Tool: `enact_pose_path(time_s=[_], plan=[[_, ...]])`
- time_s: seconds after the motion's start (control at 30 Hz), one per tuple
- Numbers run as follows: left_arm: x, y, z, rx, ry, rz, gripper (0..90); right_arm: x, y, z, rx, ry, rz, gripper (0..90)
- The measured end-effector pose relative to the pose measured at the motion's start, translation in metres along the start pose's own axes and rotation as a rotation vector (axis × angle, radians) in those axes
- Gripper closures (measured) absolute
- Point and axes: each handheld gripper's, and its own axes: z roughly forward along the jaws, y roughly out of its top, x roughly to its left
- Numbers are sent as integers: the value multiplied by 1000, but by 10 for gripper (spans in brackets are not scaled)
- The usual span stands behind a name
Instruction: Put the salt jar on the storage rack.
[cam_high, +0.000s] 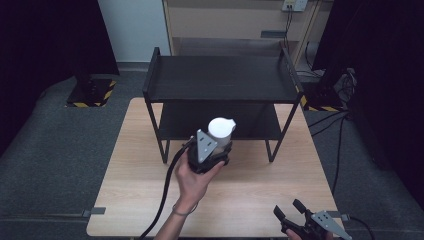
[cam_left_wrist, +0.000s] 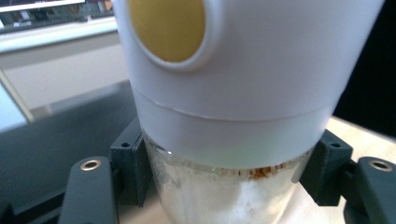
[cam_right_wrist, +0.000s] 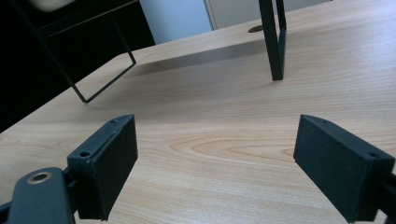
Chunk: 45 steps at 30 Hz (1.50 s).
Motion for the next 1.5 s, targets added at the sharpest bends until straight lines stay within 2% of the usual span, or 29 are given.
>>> enact_pose_path(time_s=[0.07,0.1,0.13,0.17,0.2,0.23,0.37,0.5,0.53,0.57,0.67,0.83,0.93,1.13,1.27,1.37,1.47,1.5], plan=[[-6,6,16,-10,12,12,303,0,0,0,-2,0,1,140],[-6,6,16,-10,12,12,303,0,0,0,-2,-1,2,140],[-13,11,30,-15,32,28,303,-1,0,0,-3,-2,5,140],[-13,11,30,-15,32,28,303,-1,0,0,-4,-2,5,140],[-19,13,42,-21,42,30,303,-1,0,0,-5,-3,5,140],[-19,13,42,-21,42,30,303,-1,0,0,-5,-3,5,140],[-31,11,66,-35,49,-17,303,-1,0,0,-5,1,3,141],[-33,12,78,-12,49,-38,303,-1,0,0,-6,4,3,141],[-35,11,85,3,61,-43,303,-1,0,0,-6,5,4,141],[-35,9,87,-3,65,-51,303,-1,0,0,-6,5,4,141],[-36,8,92,-16,82,-62,303,-1,0,1,-5,7,4,142],[-33,9,99,-10,76,-96,303,-1,0,2,-3,10,3,143],[-34,12,102,-3,84,-97,302,-1,0,2,0,12,3,143],[-31,12,103,0,73,-98,299,-1,0,1,-3,7,3,143],[-32,11,99,-9,83,-64,267,-1,0,2,-1,9,3,143],[-34,13,96,8,67,-66,176,-1,0,2,0,11,1,142],[-33,13,93,23,64,-62,151,0,0,2,-1,11,1,143],[-33,9,87,13,64,-55,151,0,0,1,-1,11,1,142]])
